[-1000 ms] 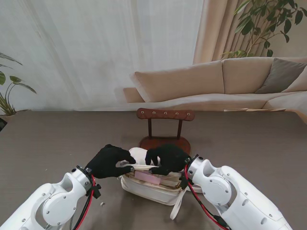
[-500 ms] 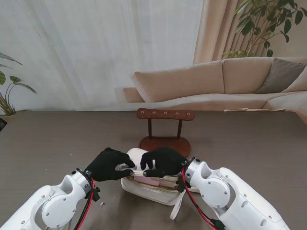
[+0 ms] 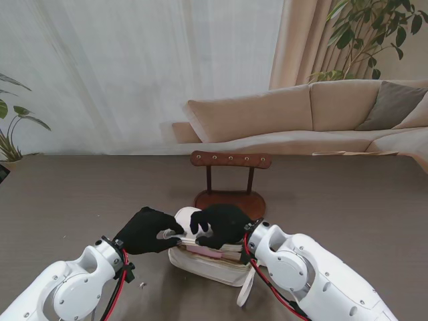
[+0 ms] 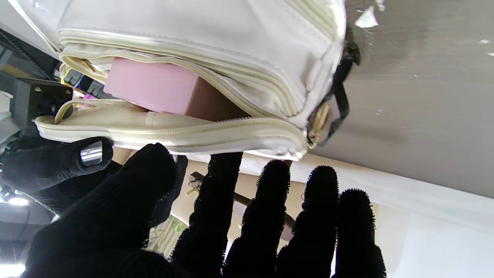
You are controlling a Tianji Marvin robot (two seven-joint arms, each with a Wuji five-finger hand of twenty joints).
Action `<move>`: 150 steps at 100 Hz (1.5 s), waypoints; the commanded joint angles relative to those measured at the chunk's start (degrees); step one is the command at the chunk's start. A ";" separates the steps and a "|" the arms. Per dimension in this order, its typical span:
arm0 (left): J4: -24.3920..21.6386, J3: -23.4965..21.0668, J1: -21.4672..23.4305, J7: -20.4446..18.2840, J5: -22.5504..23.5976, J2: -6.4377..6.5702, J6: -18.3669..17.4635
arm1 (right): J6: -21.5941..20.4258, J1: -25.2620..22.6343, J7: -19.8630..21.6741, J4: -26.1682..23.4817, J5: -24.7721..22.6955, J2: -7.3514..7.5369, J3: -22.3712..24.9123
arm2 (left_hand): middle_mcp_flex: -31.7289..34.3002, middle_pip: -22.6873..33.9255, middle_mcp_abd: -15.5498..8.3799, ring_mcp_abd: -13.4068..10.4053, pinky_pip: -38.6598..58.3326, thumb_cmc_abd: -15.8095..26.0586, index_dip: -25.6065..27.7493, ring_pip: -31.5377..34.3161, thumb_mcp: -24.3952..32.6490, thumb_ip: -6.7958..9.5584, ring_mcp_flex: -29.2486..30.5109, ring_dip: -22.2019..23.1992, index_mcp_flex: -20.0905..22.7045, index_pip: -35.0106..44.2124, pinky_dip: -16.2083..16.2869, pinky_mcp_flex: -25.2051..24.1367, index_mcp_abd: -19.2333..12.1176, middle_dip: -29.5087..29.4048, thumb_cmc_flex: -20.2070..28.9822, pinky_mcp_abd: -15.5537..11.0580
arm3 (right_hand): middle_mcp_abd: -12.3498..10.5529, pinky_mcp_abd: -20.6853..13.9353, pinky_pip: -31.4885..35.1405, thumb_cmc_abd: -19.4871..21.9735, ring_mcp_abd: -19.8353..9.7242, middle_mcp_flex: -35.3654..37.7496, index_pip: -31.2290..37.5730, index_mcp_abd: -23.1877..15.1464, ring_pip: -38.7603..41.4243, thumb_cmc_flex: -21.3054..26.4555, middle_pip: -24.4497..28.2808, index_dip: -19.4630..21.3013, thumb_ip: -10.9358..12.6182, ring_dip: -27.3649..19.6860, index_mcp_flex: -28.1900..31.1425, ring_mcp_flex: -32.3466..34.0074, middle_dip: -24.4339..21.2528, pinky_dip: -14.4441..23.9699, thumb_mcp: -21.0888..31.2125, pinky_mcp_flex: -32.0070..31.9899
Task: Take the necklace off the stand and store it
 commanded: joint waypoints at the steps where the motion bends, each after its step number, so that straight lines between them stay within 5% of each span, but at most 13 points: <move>1: -0.96 -1.07 1.33 0.02 0.34 -0.09 0.71 | -0.22 -0.02 1.28 0.60 -0.31 -0.21 -0.23 | -1.14 -0.15 0.49 1.46 -0.65 1.98 0.04 -0.85 -0.97 1.96 0.15 -0.10 -0.66 0.08 0.01 -0.86 -0.11 0.73 0.83 0.08 | -1.19 -1.09 -0.88 -3.32 -0.02 -2.09 -0.56 -0.20 -3.21 -1.87 0.03 1.02 1.58 -1.00 -0.67 -2.27 -0.24 -0.52 0.57 -8.61; 27: -0.49 -3.37 3.03 2.59 0.23 -0.79 5.56 | -0.87 -0.67 2.28 1.20 0.82 -0.03 0.77 | 0.30 3.41 2.90 2.95 4.48 2.44 -1.03 0.78 -0.75 2.07 4.58 1.80 -4.45 -2.43 3.43 -0.37 4.26 6.05 0.72 1.05 | -1.12 -1.12 -1.03 -3.50 0.02 -1.87 -0.95 -0.06 -3.14 -1.76 0.20 2.03 1.42 -1.16 -0.39 -2.33 -0.47 -0.42 0.75 -8.79; 48: 2.68 -2.01 1.29 -0.51 -1.17 -0.45 10.38 | -1.22 -1.24 2.78 1.25 1.84 0.02 1.49 | -1.88 4.32 4.23 3.89 6.24 3.00 -3.66 0.71 -1.80 2.06 5.22 2.57 -9.76 -6.79 6.58 -1.94 4.35 10.69 1.24 0.70 | -1.05 -1.16 -1.03 -3.31 -0.07 -1.47 -1.24 0.15 -3.05 -1.70 0.20 2.50 1.42 -1.24 -0.16 -2.05 -0.60 -0.37 0.76 -8.63; 83: 8.87 3.04 -5.80 -6.33 -3.85 0.20 18.30 | -1.06 -1.74 3.51 1.07 3.55 -0.03 1.92 | -14.71 1.40 4.65 2.98 1.92 4.67 -15.79 -1.53 -7.43 2.65 -0.94 0.00 -31.73 -16.21 11.72 -7.81 -6.63 14.04 2.83 -3.20 | -1.11 -1.15 -1.07 -2.91 -0.13 -1.24 -1.47 0.26 -3.03 -1.57 0.20 2.96 1.47 -1.28 -0.21 -1.92 -0.62 -0.33 0.66 -8.68; 128: 14.96 6.68 -11.31 -3.73 -2.16 -0.04 18.59 | -1.08 -1.76 4.47 1.53 4.66 0.07 1.93 | -19.29 -1.47 3.46 2.35 -0.61 7.09 -14.96 -2.56 -11.10 3.08 -4.55 -1.48 -35.83 -15.22 13.08 -8.78 -6.75 12.75 4.78 -3.91 | -1.07 -1.33 -0.96 -1.92 -0.19 -0.48 -1.56 0.49 -2.93 -1.62 0.19 3.30 1.62 -1.27 0.07 -1.45 -0.61 -0.31 0.30 -8.50; 150: 18.87 8.96 -14.43 0.13 -4.99 -0.98 17.44 | -0.92 -1.81 4.95 1.55 5.16 0.11 2.07 | -18.21 -1.45 2.35 3.03 0.11 5.92 -17.06 -2.04 -10.20 3.16 -3.49 -1.37 -34.93 -17.19 14.10 -8.16 -11.78 12.27 5.32 -3.96 | -1.12 -1.36 -0.89 -1.58 -0.11 0.00 -1.59 0.70 -2.86 -1.57 0.19 3.37 1.73 -1.25 0.27 -1.17 -0.59 -0.33 0.15 -8.39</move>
